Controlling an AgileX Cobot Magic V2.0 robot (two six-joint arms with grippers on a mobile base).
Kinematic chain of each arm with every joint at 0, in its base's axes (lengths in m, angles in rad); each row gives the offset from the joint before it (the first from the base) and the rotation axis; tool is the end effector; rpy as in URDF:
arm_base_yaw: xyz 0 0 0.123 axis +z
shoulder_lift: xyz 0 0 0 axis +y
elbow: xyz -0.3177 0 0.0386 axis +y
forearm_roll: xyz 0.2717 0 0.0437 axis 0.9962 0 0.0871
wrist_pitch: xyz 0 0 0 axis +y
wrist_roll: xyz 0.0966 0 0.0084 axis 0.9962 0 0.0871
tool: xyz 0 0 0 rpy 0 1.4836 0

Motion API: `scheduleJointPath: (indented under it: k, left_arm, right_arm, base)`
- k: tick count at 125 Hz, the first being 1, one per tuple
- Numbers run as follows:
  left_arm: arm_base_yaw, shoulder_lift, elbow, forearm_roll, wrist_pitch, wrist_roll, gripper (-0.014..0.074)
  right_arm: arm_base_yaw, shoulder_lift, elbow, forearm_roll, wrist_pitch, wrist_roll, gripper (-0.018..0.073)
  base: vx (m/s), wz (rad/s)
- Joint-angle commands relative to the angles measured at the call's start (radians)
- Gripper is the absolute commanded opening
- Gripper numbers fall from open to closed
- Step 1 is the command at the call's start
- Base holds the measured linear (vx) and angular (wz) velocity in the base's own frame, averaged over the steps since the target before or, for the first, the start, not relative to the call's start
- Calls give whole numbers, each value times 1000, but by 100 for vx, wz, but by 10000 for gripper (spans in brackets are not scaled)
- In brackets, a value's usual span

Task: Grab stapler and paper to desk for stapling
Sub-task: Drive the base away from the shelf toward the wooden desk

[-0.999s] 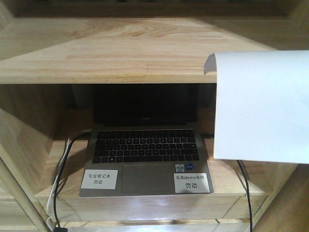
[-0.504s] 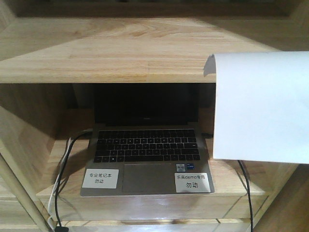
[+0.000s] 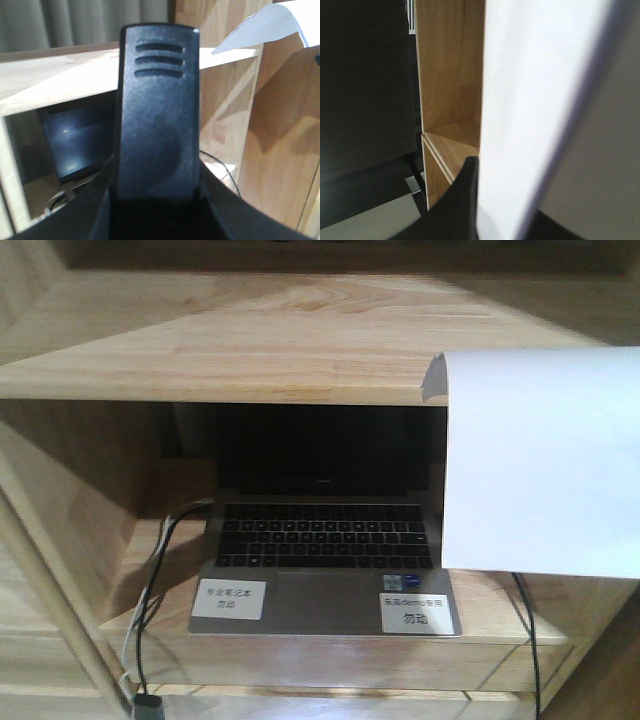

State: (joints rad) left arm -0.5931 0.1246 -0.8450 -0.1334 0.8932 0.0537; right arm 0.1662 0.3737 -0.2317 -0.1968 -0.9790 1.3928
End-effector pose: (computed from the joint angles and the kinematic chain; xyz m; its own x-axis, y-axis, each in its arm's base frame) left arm -0.0379 0.0134 0.4050 -0.0867 0.0222 -0.9960 0.6392 0.7680 -0.0385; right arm 0.0485 0.0241 0.3555 -0.0274 0.9545 -0.2969 -0.8236 0.1468 0.5478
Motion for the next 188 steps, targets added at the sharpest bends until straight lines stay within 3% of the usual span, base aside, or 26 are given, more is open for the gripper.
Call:
scheduleJointPath:
  k: [1, 188]
  left_arm:
    - [-6, 18, -23, -16, -115, -2, -6]
    - [-6, 18, -23, -16, -115, -2, -6]
  right_arm:
    - [-7, 8, -31, -2, -37, -7, -7]
    - [-7, 8, -31, -1, -37, -7, -7]
  base:
    - [-4, 16]
    - [-11, 42]
